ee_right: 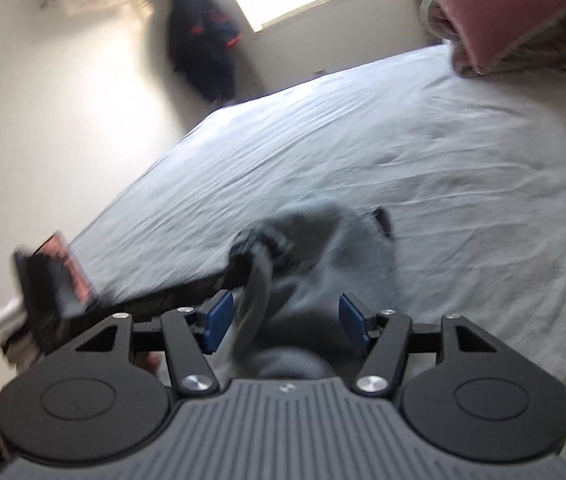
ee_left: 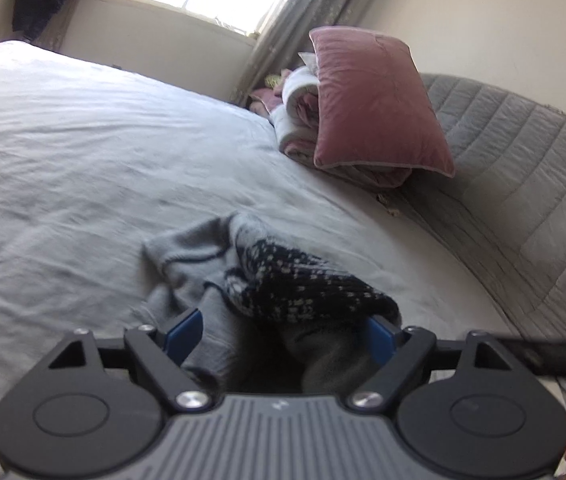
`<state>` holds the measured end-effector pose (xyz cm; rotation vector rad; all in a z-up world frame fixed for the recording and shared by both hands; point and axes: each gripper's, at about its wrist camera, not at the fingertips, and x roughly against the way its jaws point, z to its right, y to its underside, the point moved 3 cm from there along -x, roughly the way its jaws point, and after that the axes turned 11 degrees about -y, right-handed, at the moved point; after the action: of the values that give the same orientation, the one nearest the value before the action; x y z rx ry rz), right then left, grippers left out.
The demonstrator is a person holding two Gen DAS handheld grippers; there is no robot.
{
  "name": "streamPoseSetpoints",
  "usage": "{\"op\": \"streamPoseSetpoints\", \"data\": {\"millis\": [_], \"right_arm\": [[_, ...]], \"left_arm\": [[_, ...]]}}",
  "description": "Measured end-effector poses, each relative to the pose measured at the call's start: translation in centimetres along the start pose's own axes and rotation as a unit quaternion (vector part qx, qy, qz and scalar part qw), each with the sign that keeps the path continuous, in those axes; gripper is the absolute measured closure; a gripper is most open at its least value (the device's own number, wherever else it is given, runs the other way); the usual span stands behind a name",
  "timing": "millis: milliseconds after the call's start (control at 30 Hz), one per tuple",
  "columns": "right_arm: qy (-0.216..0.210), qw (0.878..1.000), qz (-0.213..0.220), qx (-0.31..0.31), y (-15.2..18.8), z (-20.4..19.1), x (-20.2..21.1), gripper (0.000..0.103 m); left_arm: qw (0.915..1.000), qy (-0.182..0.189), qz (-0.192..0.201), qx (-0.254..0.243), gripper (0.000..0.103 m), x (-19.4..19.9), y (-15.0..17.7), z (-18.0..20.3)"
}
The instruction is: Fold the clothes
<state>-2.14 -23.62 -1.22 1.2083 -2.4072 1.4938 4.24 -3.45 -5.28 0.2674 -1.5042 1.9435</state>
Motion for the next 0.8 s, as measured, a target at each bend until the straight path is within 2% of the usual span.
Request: {"op": "streamPoseSetpoints", "data": {"millis": [133,300,367,400,433,533,567,633,700,733,800], "right_arm": [[0.047,0.998,-0.017,-0.039,0.0,3.6,-2.6,0.040],[0.063,0.993,-0.048,-0.083,1.3,6.1,-4.9,0.040],[0.066,0.993,-0.055,-0.085,1.7,6.3,-5.5,0.050],[0.066,0.993,-0.056,-0.083,1.8,6.2,-5.6,0.069],[0.066,0.993,-0.056,-0.081,1.8,6.2,-5.7,0.081],[0.073,0.993,-0.042,-0.078,1.4,6.0,-4.9,0.091],[0.075,0.993,-0.036,-0.079,1.3,6.0,-4.4,0.091],[0.077,0.994,-0.026,-0.076,1.0,5.8,-3.8,0.092],[0.081,0.995,-0.020,-0.063,0.8,5.3,-3.3,0.093],[0.083,0.995,-0.018,-0.057,0.7,5.1,-3.2,0.093],[0.089,0.995,-0.012,-0.048,0.6,4.8,-3.1,0.093]], "left_arm": [[0.9994,-0.014,-0.014,-0.028,0.018,-1.0,0.9,0.4],[0.9971,-0.038,-0.011,-0.064,0.017,-0.6,0.6,0.0],[0.9958,-0.048,-0.008,-0.078,0.016,-0.3,0.3,-0.2],[0.9949,-0.052,-0.006,-0.085,0.016,-0.1,0.2,-0.3],[0.9943,-0.060,-0.009,-0.088,0.016,-0.2,0.2,-0.5],[0.9927,-0.083,-0.024,-0.085,0.017,-0.6,0.2,-1.3],[0.9927,-0.085,-0.026,-0.081,0.021,-0.7,0.2,-1.5],[0.9927,-0.091,-0.032,-0.074,0.036,-0.8,0.2,-1.8],[0.9925,-0.096,-0.037,-0.066,0.055,-1.0,0.1,-2.1],[0.9924,-0.099,-0.040,-0.062,0.060,-1.1,0.1,-2.3],[0.9921,-0.104,-0.045,-0.054,0.082,-1.2,0.1,-2.6]]}}
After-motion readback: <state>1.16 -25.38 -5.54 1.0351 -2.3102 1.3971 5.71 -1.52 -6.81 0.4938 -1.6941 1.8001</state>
